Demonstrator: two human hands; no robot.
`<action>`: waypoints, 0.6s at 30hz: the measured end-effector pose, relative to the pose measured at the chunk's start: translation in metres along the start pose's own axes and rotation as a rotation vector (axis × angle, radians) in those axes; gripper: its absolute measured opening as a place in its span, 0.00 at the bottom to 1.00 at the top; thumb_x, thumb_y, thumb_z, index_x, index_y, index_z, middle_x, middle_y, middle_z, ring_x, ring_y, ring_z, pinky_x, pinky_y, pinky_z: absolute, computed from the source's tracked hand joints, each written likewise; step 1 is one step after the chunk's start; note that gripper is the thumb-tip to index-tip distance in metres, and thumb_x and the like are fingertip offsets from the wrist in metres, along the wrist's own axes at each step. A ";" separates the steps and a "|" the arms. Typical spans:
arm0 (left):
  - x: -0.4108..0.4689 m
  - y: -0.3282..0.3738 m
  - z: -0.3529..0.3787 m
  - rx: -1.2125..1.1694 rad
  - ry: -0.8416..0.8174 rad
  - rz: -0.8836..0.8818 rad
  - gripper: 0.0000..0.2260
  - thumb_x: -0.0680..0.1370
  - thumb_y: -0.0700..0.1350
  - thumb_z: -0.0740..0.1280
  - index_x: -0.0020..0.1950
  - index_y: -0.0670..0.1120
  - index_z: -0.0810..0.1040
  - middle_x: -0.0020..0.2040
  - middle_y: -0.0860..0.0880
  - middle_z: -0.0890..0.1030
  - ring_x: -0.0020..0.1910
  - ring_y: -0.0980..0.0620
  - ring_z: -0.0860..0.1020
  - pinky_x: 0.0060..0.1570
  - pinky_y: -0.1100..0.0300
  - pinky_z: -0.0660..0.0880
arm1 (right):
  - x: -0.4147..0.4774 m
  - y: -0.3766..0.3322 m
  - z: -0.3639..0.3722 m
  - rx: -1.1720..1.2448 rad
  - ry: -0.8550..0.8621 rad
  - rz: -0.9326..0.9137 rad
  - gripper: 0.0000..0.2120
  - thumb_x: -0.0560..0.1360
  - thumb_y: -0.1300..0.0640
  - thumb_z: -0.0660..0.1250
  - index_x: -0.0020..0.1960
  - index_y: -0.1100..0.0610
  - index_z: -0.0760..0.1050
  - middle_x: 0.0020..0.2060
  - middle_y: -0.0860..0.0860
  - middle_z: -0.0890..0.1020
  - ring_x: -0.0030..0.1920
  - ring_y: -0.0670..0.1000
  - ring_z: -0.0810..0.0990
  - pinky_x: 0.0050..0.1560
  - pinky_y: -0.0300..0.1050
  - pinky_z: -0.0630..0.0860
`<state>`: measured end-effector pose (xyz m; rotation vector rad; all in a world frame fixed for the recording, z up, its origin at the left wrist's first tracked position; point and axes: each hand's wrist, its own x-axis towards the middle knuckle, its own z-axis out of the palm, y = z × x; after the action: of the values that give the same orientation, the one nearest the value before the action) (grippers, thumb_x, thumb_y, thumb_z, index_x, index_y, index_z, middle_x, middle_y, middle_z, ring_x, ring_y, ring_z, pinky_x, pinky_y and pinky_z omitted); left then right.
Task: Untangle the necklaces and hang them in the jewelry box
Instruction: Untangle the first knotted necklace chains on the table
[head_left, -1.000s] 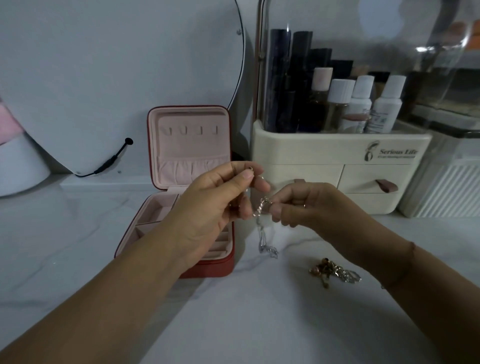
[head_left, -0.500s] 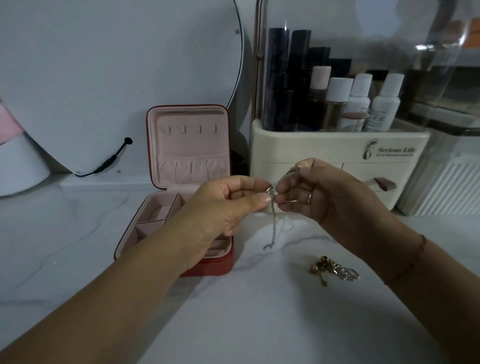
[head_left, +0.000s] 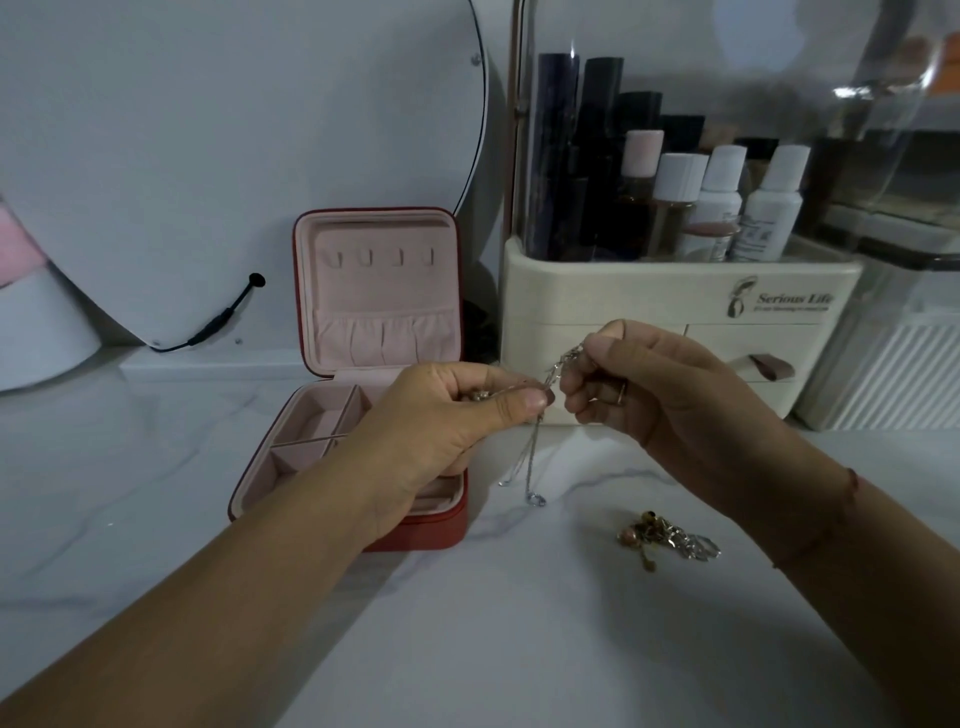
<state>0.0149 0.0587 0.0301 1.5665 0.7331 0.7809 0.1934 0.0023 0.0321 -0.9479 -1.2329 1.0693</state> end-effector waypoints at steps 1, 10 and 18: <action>0.001 -0.001 0.000 -0.002 0.004 -0.003 0.12 0.62 0.50 0.71 0.43 0.47 0.84 0.19 0.55 0.68 0.21 0.58 0.56 0.23 0.62 0.50 | 0.000 0.000 0.000 -0.007 0.001 0.001 0.08 0.73 0.56 0.65 0.41 0.61 0.74 0.37 0.54 0.82 0.38 0.49 0.79 0.41 0.39 0.76; 0.005 -0.006 0.000 -0.024 0.052 -0.035 0.05 0.70 0.44 0.71 0.42 0.43 0.82 0.21 0.54 0.63 0.19 0.58 0.57 0.20 0.65 0.53 | -0.001 -0.004 0.002 0.143 0.021 0.046 0.09 0.69 0.62 0.62 0.31 0.57 0.67 0.39 0.56 0.82 0.40 0.53 0.83 0.42 0.43 0.80; 0.002 -0.003 0.001 -0.039 0.032 0.019 0.03 0.75 0.40 0.67 0.44 0.43 0.80 0.18 0.55 0.65 0.19 0.59 0.56 0.21 0.65 0.52 | -0.001 -0.004 0.002 0.240 0.051 0.157 0.08 0.68 0.62 0.65 0.32 0.56 0.69 0.34 0.54 0.80 0.31 0.48 0.79 0.31 0.38 0.76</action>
<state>0.0164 0.0601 0.0272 1.5304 0.7234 0.8312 0.1916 0.0008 0.0359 -0.8906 -0.9749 1.2777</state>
